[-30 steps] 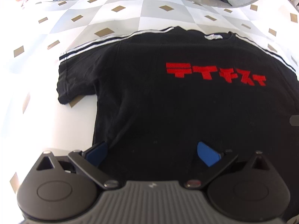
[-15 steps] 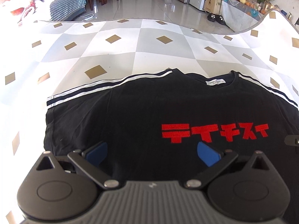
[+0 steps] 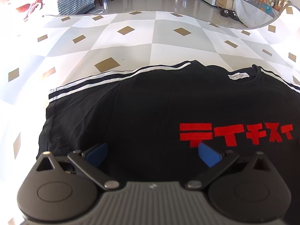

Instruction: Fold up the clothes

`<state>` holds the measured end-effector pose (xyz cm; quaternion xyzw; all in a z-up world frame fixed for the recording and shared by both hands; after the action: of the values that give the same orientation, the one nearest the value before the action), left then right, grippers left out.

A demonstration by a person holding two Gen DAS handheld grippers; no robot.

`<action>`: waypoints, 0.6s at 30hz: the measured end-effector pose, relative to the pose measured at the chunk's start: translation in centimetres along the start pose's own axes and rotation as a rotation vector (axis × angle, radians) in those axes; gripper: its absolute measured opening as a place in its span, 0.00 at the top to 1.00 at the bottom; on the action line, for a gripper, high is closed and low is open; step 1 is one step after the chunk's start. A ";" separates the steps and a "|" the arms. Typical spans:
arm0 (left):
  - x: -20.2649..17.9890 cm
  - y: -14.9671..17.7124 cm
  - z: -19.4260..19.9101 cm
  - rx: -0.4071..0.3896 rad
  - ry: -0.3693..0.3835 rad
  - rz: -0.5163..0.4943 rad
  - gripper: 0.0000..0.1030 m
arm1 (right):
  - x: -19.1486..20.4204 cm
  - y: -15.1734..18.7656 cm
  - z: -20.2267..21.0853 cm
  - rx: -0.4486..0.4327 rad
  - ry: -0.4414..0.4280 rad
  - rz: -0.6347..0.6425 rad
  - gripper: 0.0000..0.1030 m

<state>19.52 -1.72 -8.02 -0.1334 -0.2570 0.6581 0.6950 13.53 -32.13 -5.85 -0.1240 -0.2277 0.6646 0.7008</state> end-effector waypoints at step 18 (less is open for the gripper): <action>1.7 -0.3 -0.7 0.018 -0.026 0.019 0.00 | 3.8 0.2 -0.8 0.022 -0.059 0.082 0.23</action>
<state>20.11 0.03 -8.13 -0.1210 -0.2587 0.6686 0.6866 13.75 -28.28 -6.07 -0.1060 -0.2357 0.6986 0.6673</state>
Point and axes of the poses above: each gripper's, at about its wrist camera, not at the fingertips, and z roughly against the way its jaws point, x to its left, y to its underside, the point moved 8 cm from there along -z, roughly the way its jaws point, and after that the axes turned 12 degrees about -y, right-handed, at the moved point
